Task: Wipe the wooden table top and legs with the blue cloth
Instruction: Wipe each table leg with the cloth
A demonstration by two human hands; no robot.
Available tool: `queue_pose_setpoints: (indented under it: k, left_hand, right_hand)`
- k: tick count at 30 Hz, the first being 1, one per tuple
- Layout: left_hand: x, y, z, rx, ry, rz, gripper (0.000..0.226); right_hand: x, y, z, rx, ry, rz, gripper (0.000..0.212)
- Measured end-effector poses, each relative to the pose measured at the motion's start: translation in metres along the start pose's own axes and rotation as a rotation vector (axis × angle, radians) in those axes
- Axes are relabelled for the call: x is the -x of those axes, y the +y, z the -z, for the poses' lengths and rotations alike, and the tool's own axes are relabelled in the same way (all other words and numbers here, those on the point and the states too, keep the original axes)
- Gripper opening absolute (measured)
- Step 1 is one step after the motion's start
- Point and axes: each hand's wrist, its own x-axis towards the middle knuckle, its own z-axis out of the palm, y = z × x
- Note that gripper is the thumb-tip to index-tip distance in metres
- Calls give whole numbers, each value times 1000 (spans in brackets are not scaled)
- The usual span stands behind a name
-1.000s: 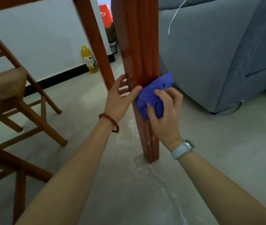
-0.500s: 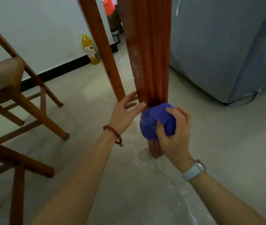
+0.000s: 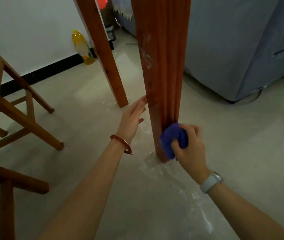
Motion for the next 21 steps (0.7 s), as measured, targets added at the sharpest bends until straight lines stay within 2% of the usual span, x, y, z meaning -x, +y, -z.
queue_pose_setpoints:
  k: [3, 5, 7, 9, 11, 15, 16, 18, 21]
  left_hand:
    - [-1, -2, 6, 49, 77, 29, 41]
    - [-2, -2, 12, 59, 112, 37, 42]
    - [-1, -2, 19, 43, 127, 36, 42]
    - [2, -4, 25, 22, 137, 25, 40]
    - [6, -9, 28, -7, 141, 22, 37]
    - [15, -34, 22, -103, 71, 79, 34]
    - [17, -42, 20, -143, 44, 99, 33]
    - [20, -55, 17, -226, -27, 151, 33]
    - [29, -61, 9, -258, -208, 243, 40]
  right_hand:
    - [-28, -63, 15, -135, 271, 371, 37]
    - [-50, -87, 17, -166, 392, 491, 36]
    - [-60, -86, 9, -163, 396, 518, 35]
    - [-47, -59, -6, -119, 282, 459, 34]
    - [-18, -14, -20, -14, 77, 309, 36]
    - [24, 56, -26, 138, -415, -300, 37]
    - [26, 61, -25, 181, -450, -381, 35]
    - [26, 54, -21, 136, -381, -407, 33]
    - [22, 14, -14, -112, -270, -270, 32]
